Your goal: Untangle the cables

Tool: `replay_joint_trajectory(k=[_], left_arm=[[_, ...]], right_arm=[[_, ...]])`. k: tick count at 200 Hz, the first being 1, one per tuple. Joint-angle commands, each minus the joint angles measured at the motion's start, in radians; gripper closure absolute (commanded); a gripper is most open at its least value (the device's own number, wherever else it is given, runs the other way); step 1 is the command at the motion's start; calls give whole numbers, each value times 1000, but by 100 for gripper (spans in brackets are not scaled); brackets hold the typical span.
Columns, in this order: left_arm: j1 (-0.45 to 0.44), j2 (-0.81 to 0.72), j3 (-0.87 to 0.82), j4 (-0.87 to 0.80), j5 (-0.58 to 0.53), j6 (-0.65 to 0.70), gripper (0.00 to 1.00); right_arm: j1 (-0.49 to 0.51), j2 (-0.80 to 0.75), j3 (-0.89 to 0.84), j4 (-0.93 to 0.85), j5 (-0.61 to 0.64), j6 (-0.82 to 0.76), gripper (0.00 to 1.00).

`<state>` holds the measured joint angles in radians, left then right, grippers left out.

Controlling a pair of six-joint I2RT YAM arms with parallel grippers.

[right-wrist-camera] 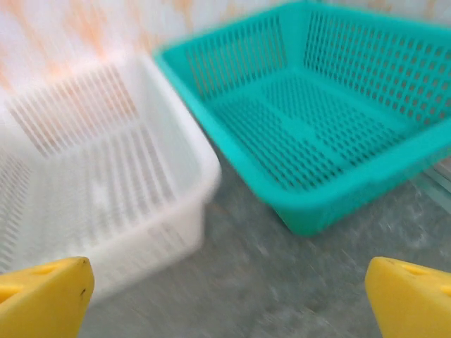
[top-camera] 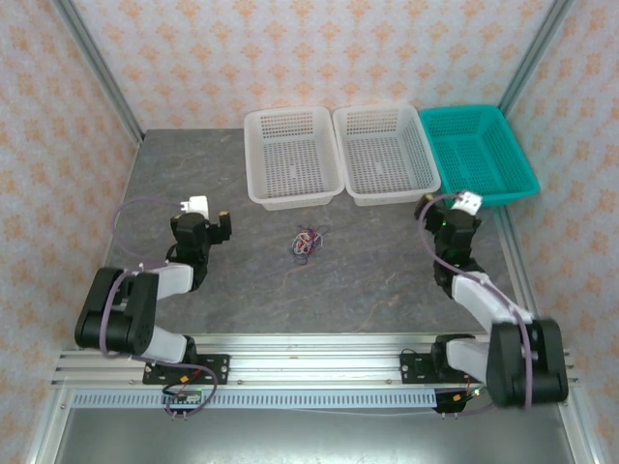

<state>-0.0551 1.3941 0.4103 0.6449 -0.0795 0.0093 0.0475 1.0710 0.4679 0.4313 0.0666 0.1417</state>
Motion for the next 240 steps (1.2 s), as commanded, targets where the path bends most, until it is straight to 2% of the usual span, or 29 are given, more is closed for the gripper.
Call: replay_joint_trajectory(k=[1, 21, 43, 66, 78, 107, 141, 154, 168, 184, 213, 240], left_arm=[[-23, -197, 23, -152, -47, -15, 1], [-42, -369, 105, -389, -15, -154, 1], [-75, -425, 246, -618, 168, -353, 0], [-177, -367, 390, -803, 342, -476, 0], [-244, -314, 458, -899, 380, -507, 0], [-397, -168, 597, -1092, 388, -539, 13], [-505, -21, 644, -1097, 375, -593, 34], [-517, 37, 670, -1103, 352, -615, 41], [-517, 97, 712, -1125, 303, -659, 55], [-516, 159, 748, -1130, 247, -707, 64], [-505, 244, 772, -1068, 175, -745, 65], [-487, 342, 828, -1018, 233, -742, 65]], right_arm=[[-3, -110, 101, -268, -171, 254, 1], [9, -108, 164, -311, -402, 370, 1], [86, -48, 245, -364, -575, 397, 1], [220, 27, 341, -493, -633, 367, 1], [277, 68, 371, -533, -642, 394, 1], [337, 159, 391, -524, -703, 518, 1], [349, 189, 380, -531, -686, 550, 1], [353, 188, 378, -546, -681, 537, 1], [355, 181, 368, -557, -668, 526, 1], [357, 173, 364, -571, -666, 520, 1], [357, 150, 352, -589, -660, 517, 1], [356, 119, 336, -594, -630, 517, 1]])
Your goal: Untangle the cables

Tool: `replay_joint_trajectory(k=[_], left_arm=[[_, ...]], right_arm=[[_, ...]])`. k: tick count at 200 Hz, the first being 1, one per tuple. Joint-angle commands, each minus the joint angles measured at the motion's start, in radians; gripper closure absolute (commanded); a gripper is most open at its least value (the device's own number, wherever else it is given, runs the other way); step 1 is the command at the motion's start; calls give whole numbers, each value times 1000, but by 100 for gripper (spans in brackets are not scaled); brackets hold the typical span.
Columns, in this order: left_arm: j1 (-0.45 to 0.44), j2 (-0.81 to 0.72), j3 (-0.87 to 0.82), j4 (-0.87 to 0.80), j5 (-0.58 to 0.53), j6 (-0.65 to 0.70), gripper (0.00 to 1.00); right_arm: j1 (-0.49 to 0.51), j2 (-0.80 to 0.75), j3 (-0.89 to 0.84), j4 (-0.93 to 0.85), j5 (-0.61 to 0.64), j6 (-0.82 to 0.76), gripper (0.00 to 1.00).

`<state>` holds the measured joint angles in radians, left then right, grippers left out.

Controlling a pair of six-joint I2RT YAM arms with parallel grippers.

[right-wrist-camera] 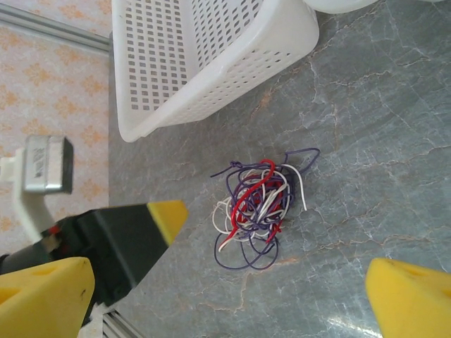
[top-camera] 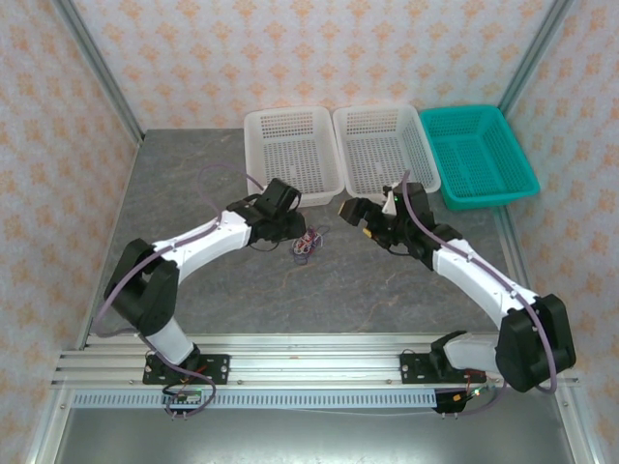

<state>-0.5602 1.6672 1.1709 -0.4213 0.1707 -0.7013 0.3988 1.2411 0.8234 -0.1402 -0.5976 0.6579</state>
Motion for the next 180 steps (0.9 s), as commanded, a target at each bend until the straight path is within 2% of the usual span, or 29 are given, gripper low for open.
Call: replay_joint_trajectory(k=[1, 60, 121, 157, 180], left_arm=[[18, 72, 70, 48, -16, -31, 65], [33, 153, 91, 66, -85, -46, 67], [59, 176, 69, 129, -32, -52, 81], [61, 187, 59, 161, 12, -54, 80], [61, 191, 52, 175, 34, -53, 67]], right_arm=[[5, -51, -20, -22, 34, 1, 1], [6, -83, -8, -65, 58, -9, 1], [5, -83, 0, -68, 70, -1, 1], [5, -84, -1, -65, 74, 8, 1], [6, -84, -6, -61, 78, 9, 1]])
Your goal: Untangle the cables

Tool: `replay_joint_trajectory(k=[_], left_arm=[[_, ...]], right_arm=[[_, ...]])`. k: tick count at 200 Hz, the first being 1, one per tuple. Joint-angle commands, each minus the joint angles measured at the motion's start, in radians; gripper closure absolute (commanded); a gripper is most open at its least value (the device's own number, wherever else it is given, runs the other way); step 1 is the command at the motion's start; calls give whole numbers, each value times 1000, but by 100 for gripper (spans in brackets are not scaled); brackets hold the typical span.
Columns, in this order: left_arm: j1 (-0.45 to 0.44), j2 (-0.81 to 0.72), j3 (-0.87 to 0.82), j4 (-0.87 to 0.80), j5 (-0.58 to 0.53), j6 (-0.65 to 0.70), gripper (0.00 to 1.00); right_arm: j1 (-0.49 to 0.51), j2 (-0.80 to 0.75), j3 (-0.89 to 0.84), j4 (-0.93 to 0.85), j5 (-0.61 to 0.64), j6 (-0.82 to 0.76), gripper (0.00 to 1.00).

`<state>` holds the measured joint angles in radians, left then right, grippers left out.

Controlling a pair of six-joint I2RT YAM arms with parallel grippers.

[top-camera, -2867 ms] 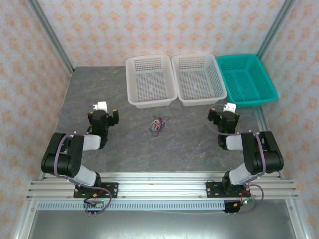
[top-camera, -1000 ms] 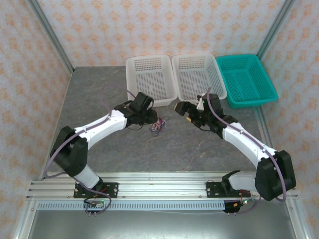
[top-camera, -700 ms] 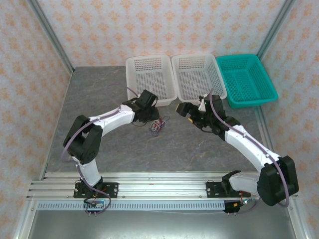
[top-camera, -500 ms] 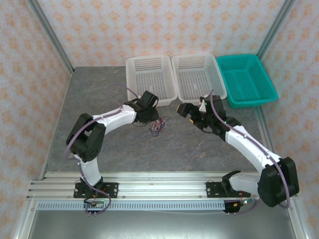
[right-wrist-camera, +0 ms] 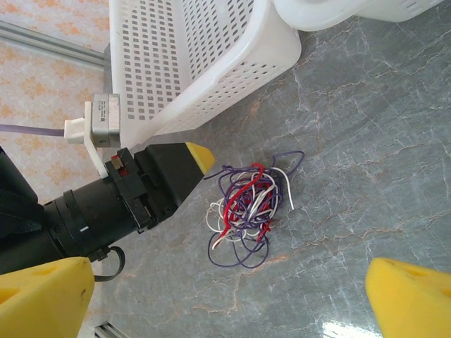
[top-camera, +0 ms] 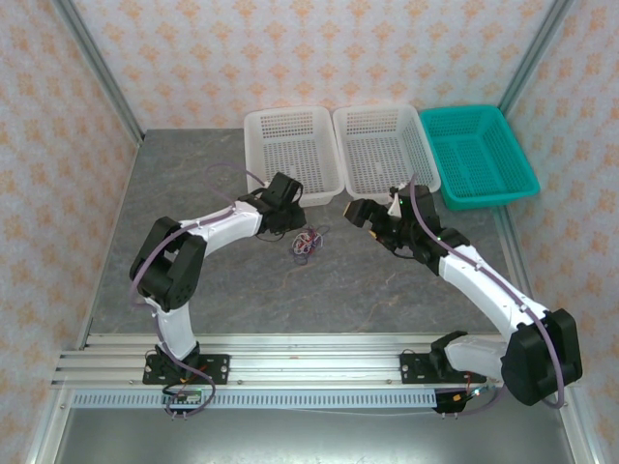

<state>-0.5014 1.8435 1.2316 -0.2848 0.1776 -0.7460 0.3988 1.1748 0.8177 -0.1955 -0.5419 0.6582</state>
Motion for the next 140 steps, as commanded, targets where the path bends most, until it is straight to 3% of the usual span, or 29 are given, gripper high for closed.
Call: replay_joint_trajectory(k=[1, 15, 114, 140], left_arm=[[2, 15, -10, 40, 27, -9, 66], [2, 14, -17, 51, 32, -12, 65], [1, 23, -25, 23, 25, -3, 86], [1, 17, -18, 8, 24, 5, 98]], right_arm=[[6, -17, -1, -6, 22, 9, 1], [7, -18, -4, -3, 22, 11, 1], [8, -10, -17, 8, 22, 12, 1], [7, -11, -18, 9, 24, 8, 1]])
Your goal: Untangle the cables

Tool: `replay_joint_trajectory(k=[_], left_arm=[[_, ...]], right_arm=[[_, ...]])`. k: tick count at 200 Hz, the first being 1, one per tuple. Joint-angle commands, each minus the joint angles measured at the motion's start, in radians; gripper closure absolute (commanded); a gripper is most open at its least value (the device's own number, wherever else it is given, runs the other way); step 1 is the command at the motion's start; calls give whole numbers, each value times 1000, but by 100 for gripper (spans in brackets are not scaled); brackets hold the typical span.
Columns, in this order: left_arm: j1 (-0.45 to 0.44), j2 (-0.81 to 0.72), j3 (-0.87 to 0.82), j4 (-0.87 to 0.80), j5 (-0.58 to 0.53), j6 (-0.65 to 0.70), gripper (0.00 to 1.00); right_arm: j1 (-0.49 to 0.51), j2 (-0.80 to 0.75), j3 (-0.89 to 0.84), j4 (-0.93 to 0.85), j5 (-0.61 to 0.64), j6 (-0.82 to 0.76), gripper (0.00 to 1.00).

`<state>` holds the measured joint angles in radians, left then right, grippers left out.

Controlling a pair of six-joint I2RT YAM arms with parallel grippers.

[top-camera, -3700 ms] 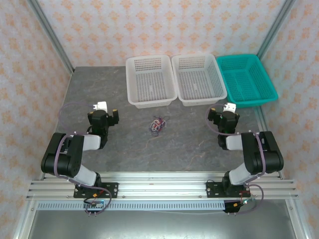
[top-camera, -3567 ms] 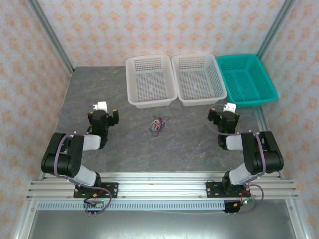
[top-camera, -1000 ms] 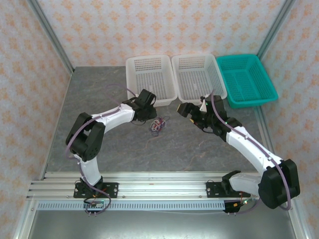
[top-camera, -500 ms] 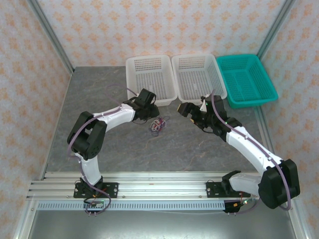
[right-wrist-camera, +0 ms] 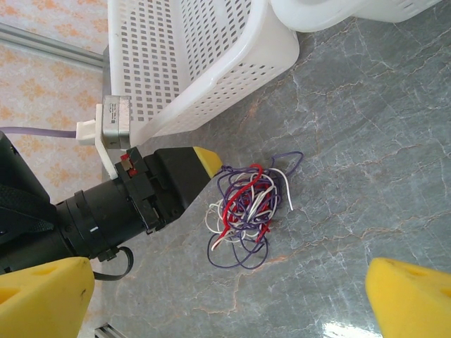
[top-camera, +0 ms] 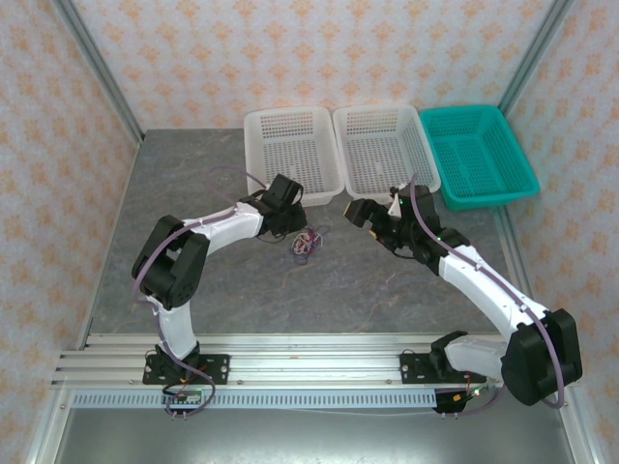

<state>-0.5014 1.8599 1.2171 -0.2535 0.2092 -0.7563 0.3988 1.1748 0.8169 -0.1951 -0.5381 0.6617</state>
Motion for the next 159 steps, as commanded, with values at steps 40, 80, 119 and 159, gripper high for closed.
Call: replay_joint_trajectory(k=[40, 80, 119, 159], left_arm=[[-18, -111, -22, -29, 0, 71, 100], [-81, -223, -12, -85, 4, 115, 100], [-100, -291, -44, -63, 48, 74, 100], [-101, -361, -44, -76, 43, 60, 100]], right_arm=[[86, -6, 11, 0, 116, -118, 1], [188, 122, 33, 156, 192, -220, 1], [251, 365, 71, 323, 245, -232, 1], [285, 568, 8, 571, 266, -207, 24]])
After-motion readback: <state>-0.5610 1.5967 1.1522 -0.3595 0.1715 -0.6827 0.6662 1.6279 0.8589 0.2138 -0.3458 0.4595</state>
